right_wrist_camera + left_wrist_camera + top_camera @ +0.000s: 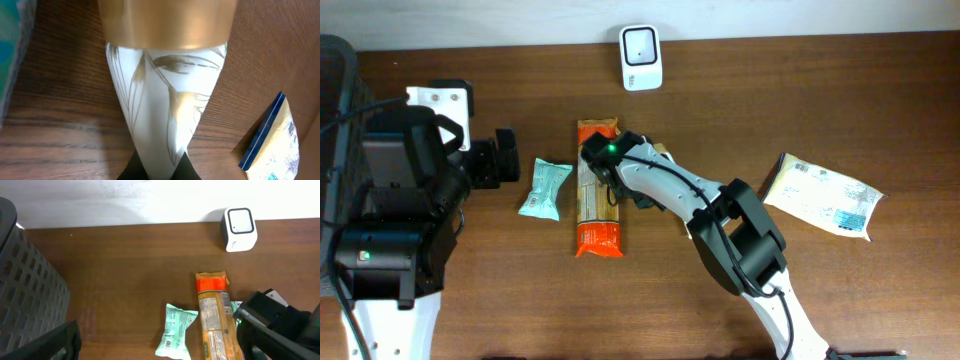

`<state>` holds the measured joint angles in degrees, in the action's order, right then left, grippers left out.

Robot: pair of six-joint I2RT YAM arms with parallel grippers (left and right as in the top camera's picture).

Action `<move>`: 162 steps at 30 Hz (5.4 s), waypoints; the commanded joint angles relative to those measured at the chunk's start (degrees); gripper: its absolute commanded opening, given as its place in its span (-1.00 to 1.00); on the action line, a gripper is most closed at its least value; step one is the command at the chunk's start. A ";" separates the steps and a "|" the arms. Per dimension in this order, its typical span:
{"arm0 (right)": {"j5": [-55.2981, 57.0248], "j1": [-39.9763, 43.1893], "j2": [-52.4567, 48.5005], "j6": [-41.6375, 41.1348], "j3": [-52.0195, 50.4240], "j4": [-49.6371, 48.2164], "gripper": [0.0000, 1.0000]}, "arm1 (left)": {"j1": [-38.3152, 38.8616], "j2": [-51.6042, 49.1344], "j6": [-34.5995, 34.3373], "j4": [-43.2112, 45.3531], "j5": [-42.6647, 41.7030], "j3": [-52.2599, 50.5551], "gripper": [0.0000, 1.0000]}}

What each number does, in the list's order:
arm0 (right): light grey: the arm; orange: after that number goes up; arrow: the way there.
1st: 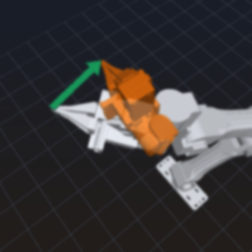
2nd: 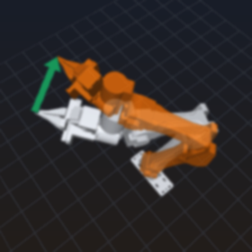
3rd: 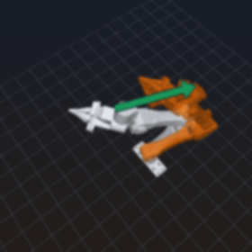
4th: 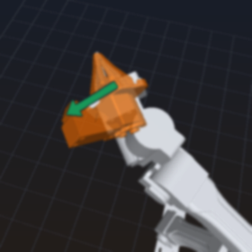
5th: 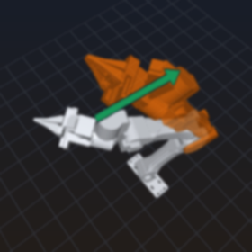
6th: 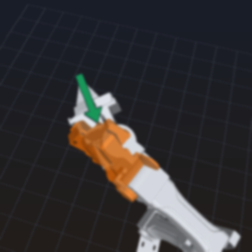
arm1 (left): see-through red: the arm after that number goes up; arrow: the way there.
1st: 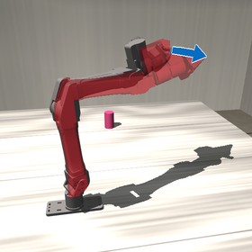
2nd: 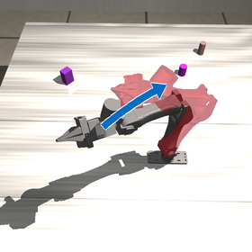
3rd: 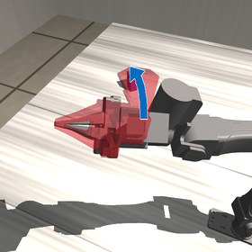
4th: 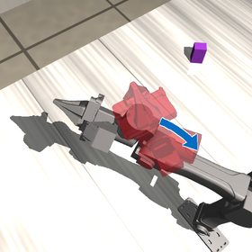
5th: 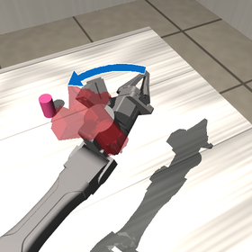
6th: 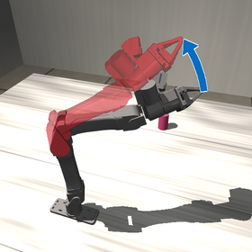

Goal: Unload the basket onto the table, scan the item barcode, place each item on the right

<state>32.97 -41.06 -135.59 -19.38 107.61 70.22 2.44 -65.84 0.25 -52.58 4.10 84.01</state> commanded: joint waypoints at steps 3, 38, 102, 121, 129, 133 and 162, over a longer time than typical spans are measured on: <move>-46.80 4.55 4.04 13.77 12.37 7.02 -0.92 | -0.11 0.31 0.85 0.11 0.42 0.31 0.98; -65.53 23.58 3.98 21.05 -9.14 -8.26 -0.92 | -0.11 0.31 0.87 0.11 0.42 0.31 0.98; -86.99 25.29 43.36 19.06 -26.08 -27.47 -0.92 | -0.11 0.31 0.87 0.11 0.42 0.31 0.98; 2.47 14.29 1.77 69.26 2.12 -75.36 -0.92 | -0.11 0.31 0.87 0.11 0.42 0.31 0.98; 3.76 16.00 -0.87 69.92 2.10 -72.57 -0.92 | -0.11 0.31 0.85 0.11 0.42 0.31 0.98; 3.72 16.22 -0.87 67.63 2.08 -70.60 -0.92 | -0.11 0.31 0.85 0.11 0.42 0.31 0.98; -38.32 42.47 27.19 5.88 -34.12 -10.14 -0.92 | -0.11 0.31 0.85 0.11 0.42 0.31 0.98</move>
<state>-5.50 -1.91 -109.58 -13.34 75.11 60.93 2.44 -65.89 0.40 -52.56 4.10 84.01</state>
